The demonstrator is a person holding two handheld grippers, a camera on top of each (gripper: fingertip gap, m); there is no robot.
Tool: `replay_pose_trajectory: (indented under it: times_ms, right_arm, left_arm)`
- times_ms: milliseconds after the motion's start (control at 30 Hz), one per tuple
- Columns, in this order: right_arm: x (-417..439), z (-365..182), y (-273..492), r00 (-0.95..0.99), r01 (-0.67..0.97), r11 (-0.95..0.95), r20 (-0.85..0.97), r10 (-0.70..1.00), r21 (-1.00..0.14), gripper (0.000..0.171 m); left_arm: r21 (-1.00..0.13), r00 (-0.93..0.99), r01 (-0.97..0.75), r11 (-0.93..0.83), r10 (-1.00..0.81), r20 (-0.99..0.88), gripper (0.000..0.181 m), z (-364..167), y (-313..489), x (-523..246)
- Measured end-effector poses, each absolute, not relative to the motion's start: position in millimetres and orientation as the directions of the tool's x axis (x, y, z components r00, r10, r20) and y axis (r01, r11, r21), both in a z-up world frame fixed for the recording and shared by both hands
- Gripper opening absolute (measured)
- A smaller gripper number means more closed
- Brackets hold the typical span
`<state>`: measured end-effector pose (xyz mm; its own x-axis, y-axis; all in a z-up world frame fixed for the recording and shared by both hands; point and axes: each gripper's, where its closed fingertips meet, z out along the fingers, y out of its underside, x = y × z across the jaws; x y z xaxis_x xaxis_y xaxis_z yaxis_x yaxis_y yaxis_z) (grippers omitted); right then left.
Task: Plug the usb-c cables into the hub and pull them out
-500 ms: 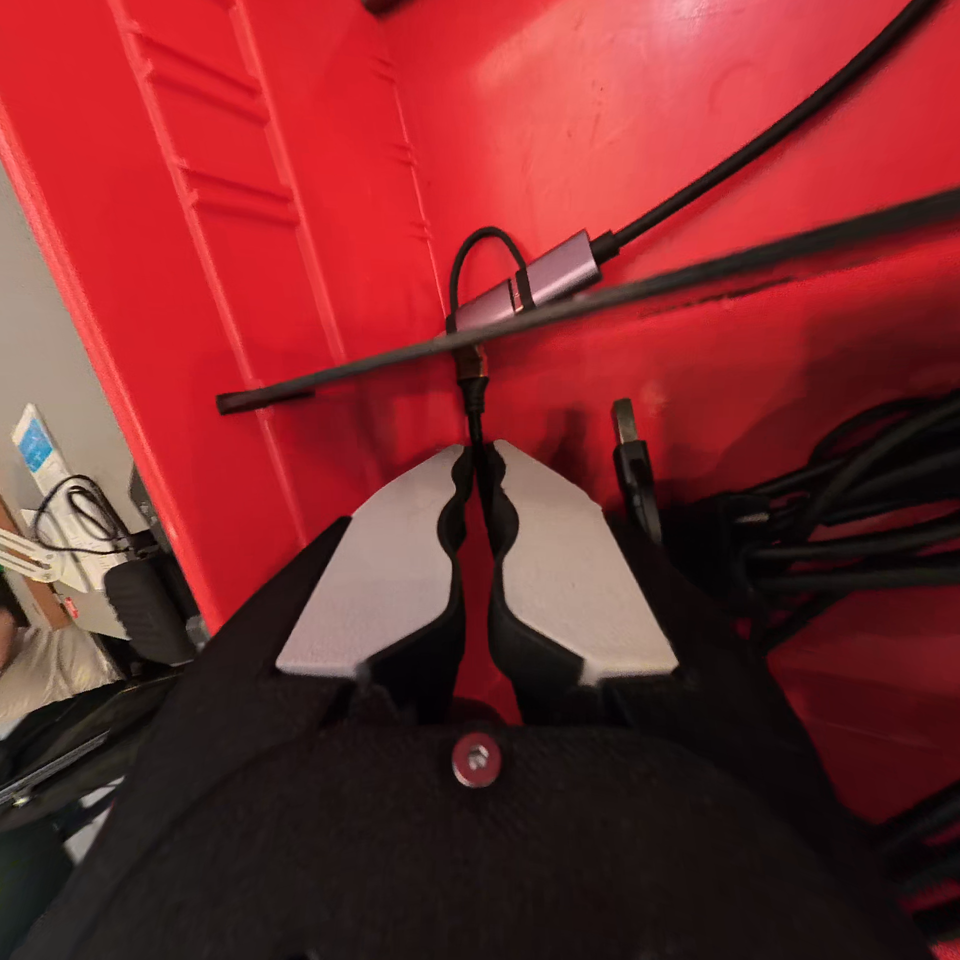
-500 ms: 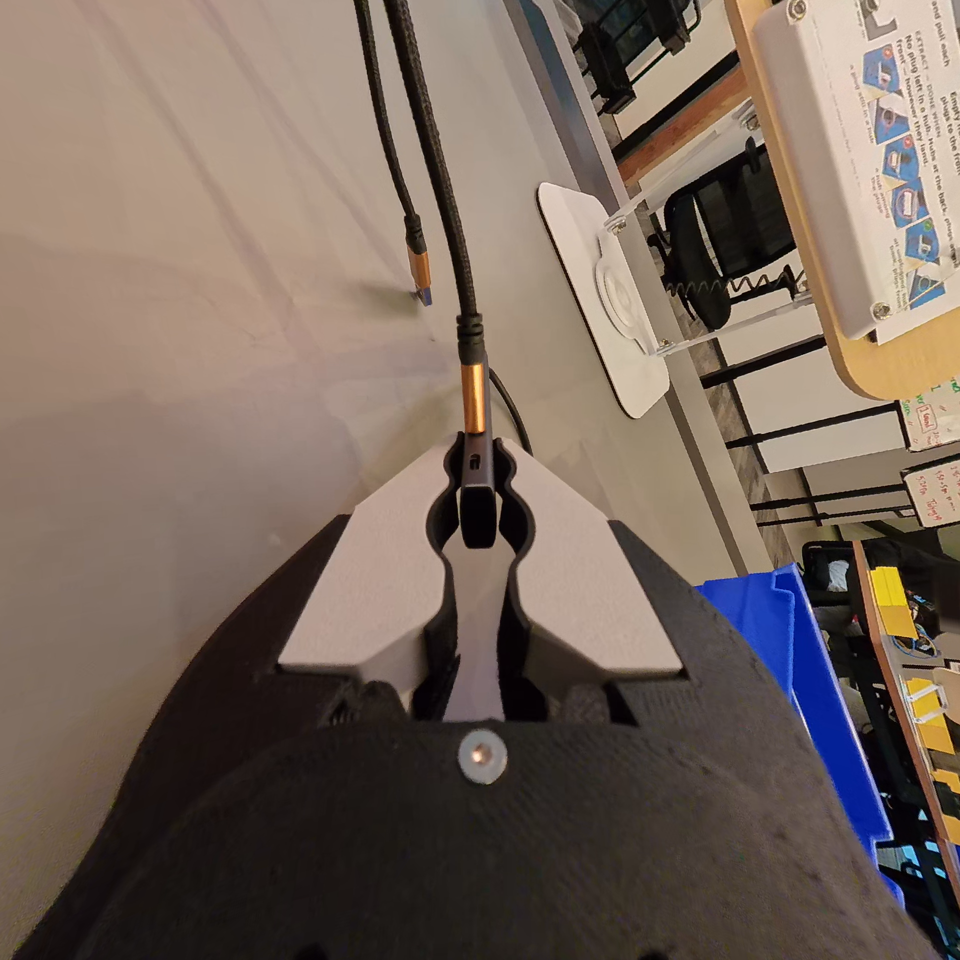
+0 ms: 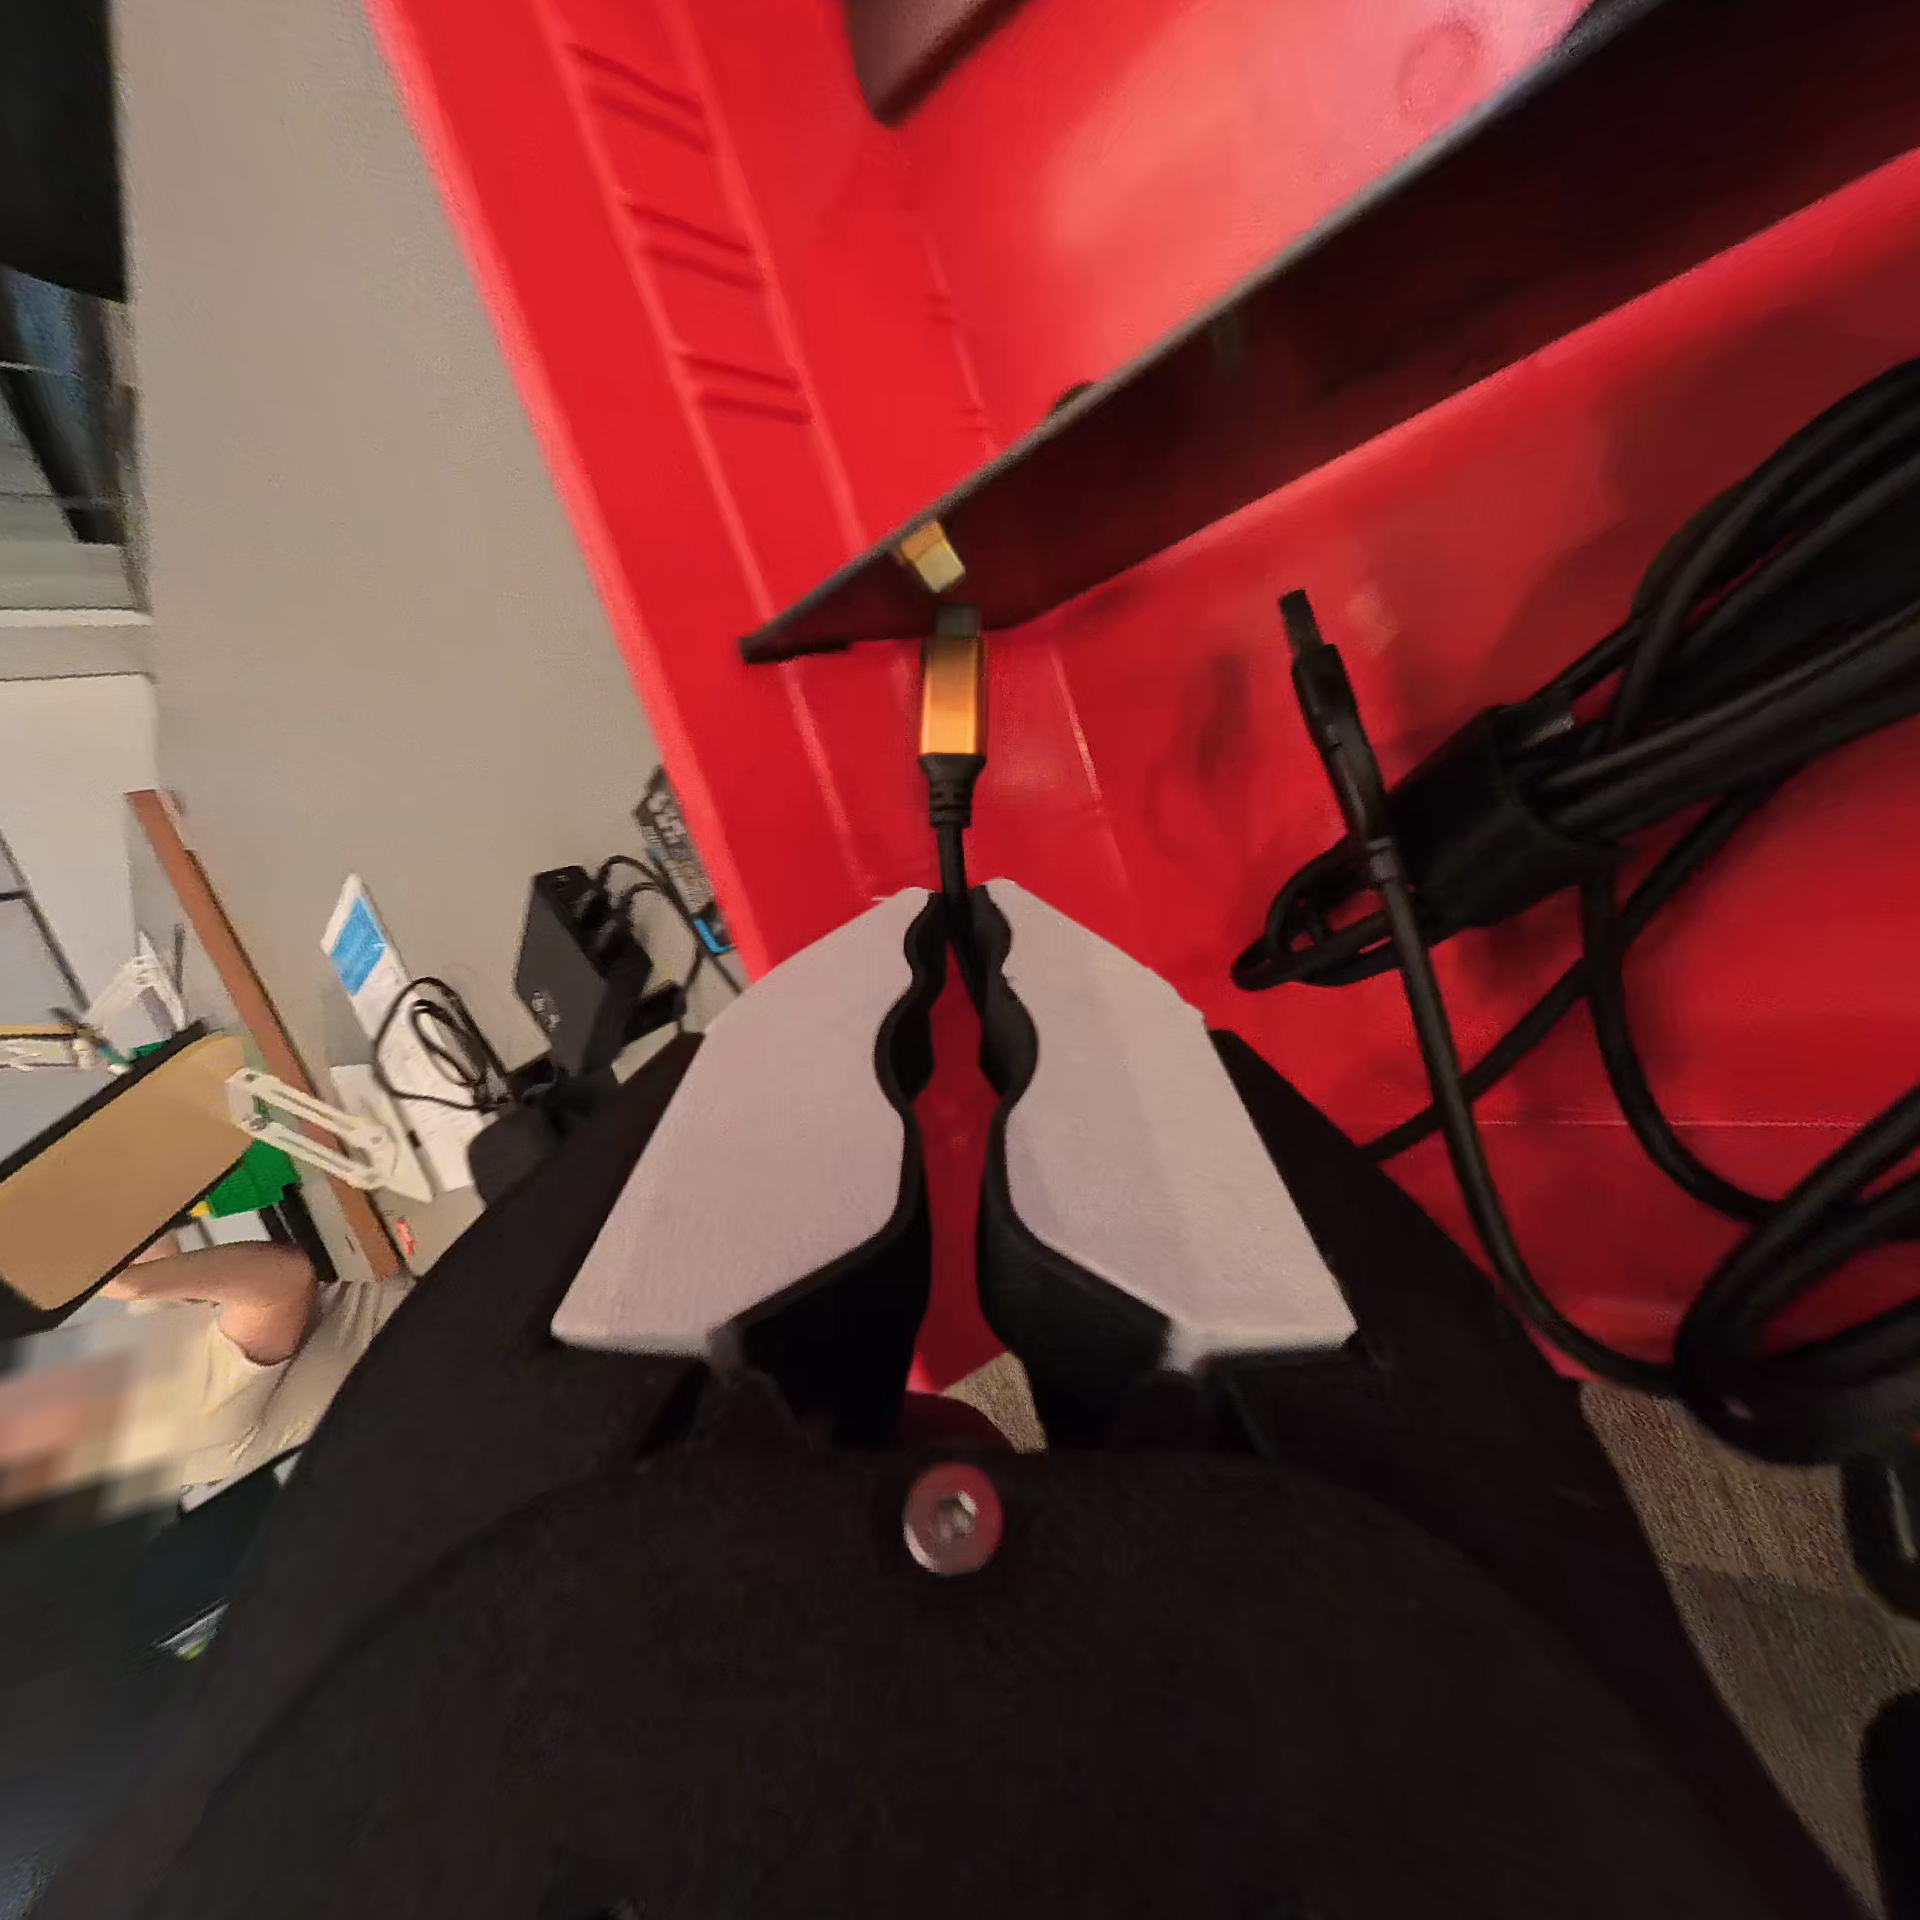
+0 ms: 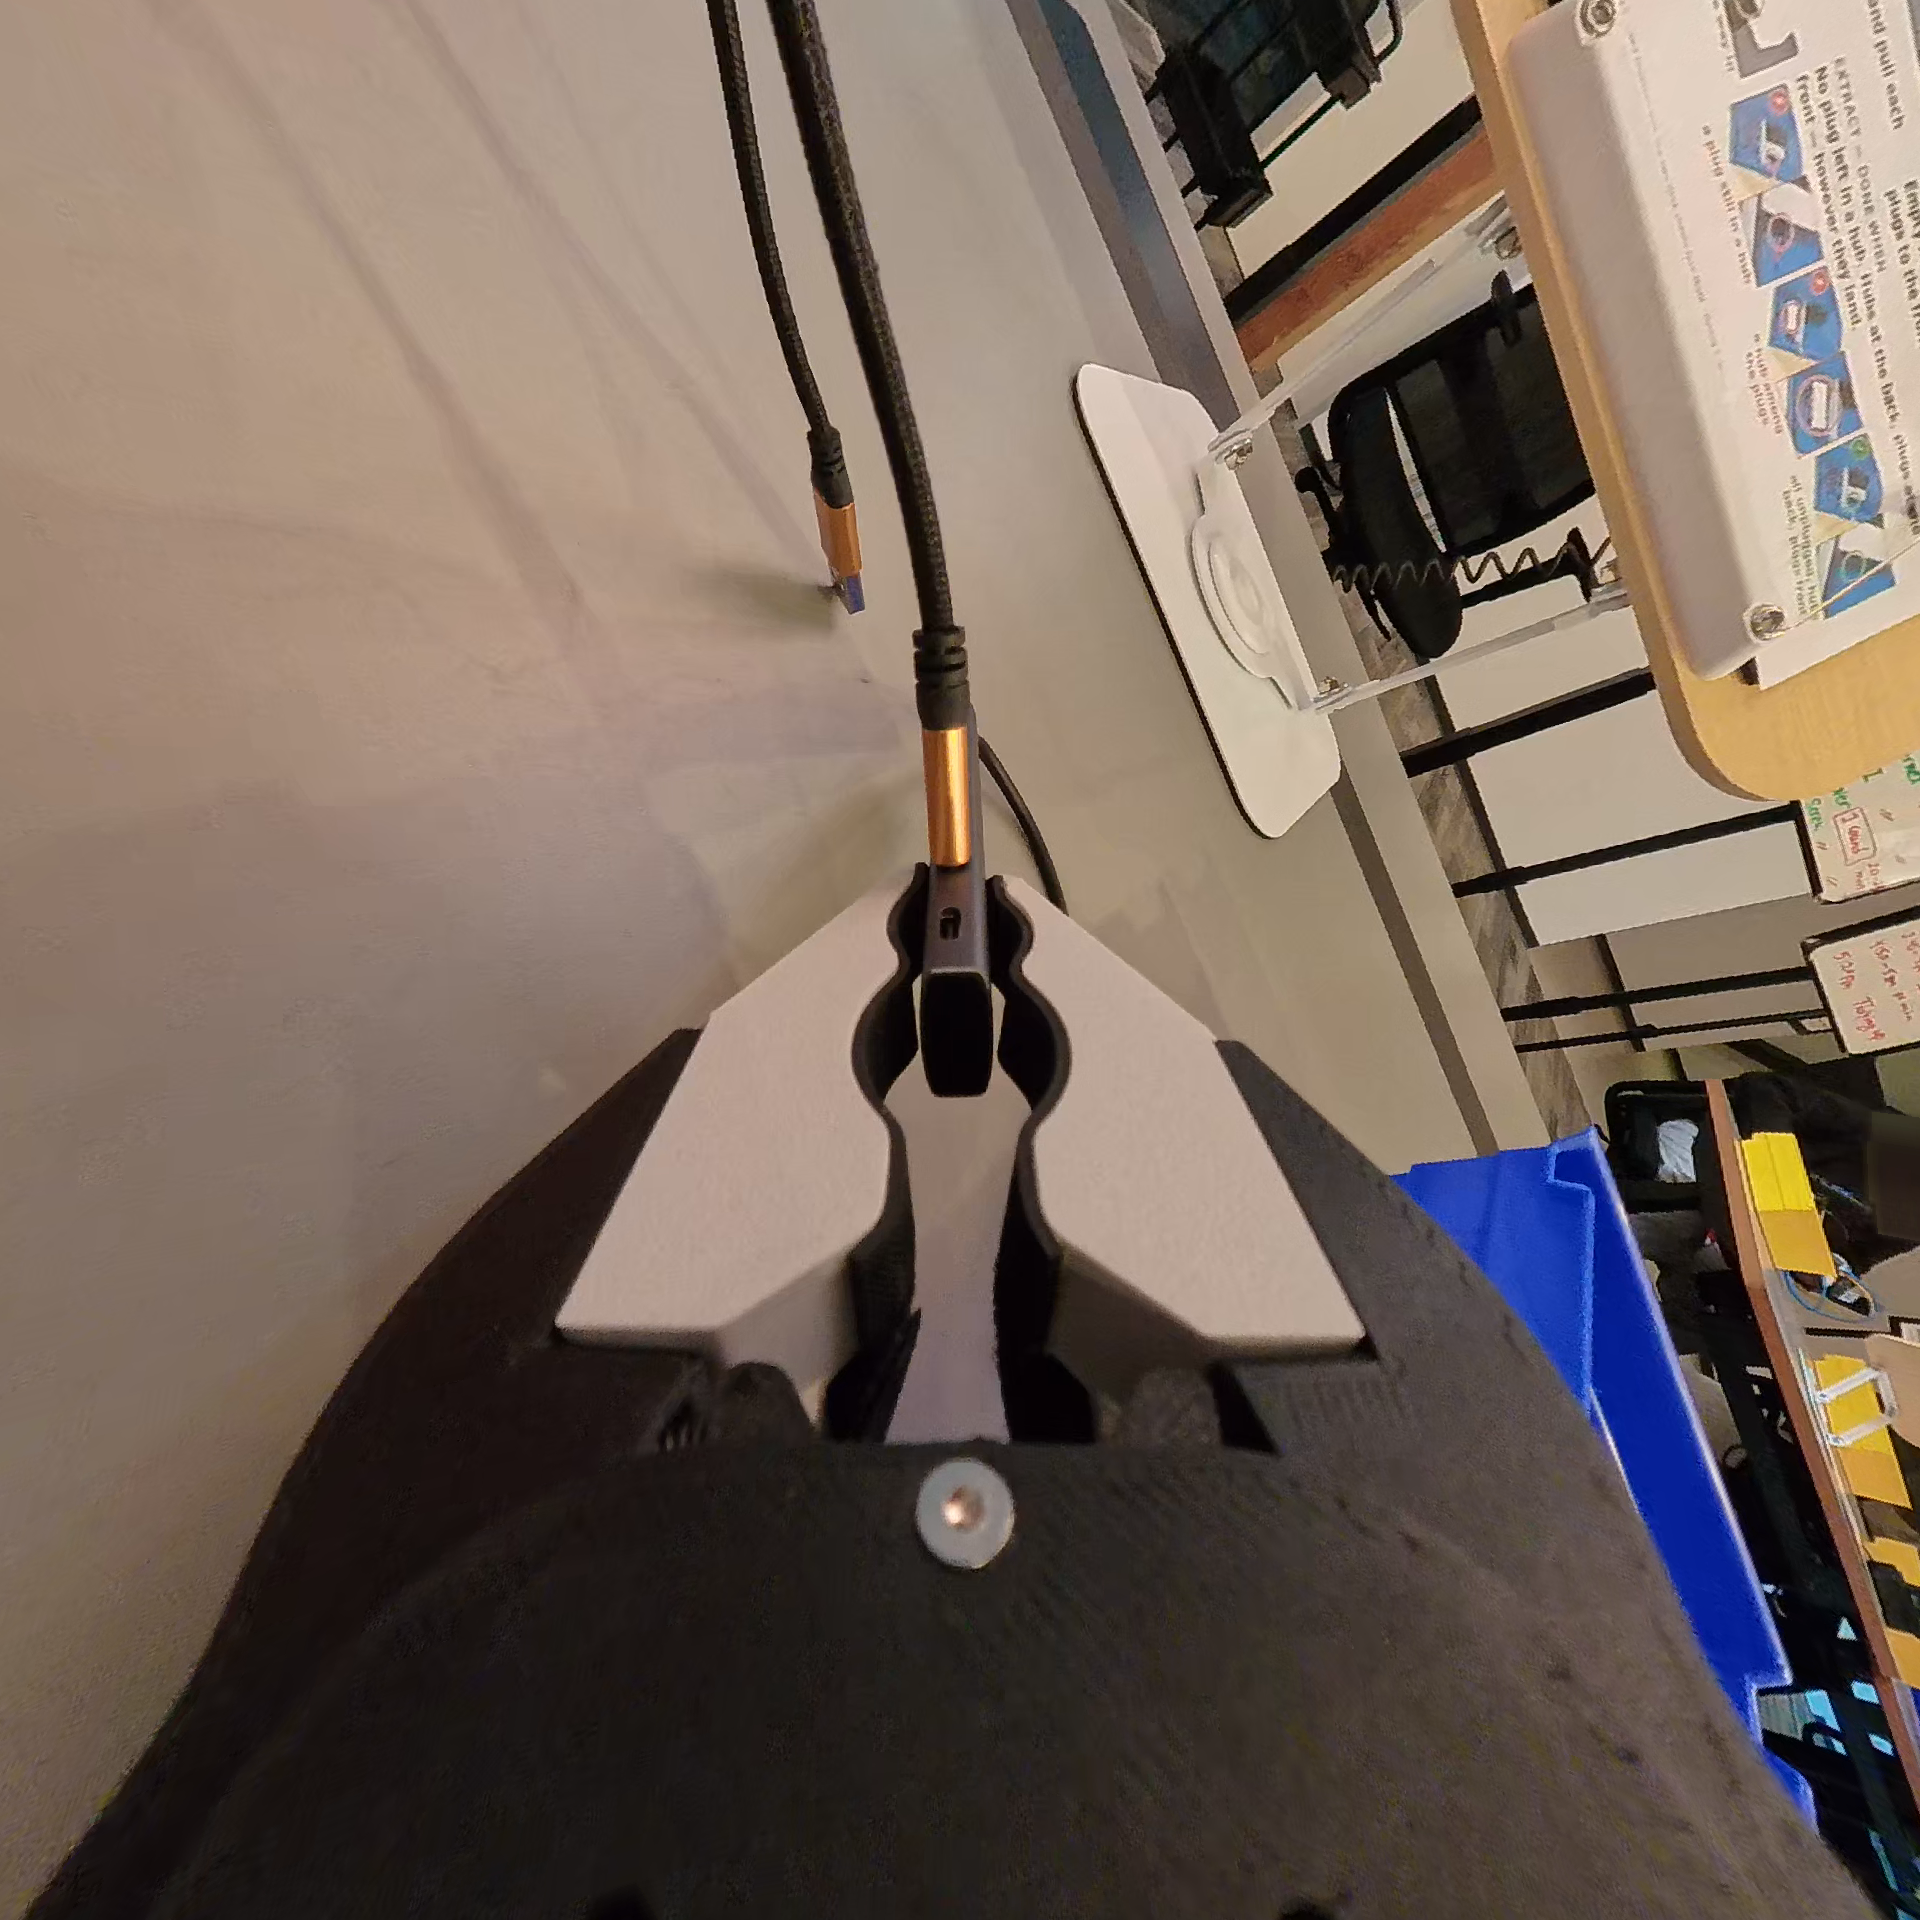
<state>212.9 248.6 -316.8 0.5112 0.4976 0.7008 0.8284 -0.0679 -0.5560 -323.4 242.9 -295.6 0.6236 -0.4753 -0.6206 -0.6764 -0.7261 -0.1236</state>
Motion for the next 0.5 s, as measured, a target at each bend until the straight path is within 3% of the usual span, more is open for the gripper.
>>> replay_pose_trajectory:
  times_ms: [300,500]
  right_arm:
    - [212.0,-314.8,249.4,0.509,0.83,-0.067,0.704,0.495,-0.553,0.006]
    - [213.5,-314.4,248.1,0.508,0.831,-0.067,0.705,0.496,-0.552,0.006]
  left_arm:
    - [-0.245,0.528,-0.746,-0.619,-0.325,-0.785,0.003,-216.8,257.6,-310.1]
    - [-0.199,0.402,-0.816,-0.543,-0.286,-0.87,0.003,-183.0,273.1,-302.2]
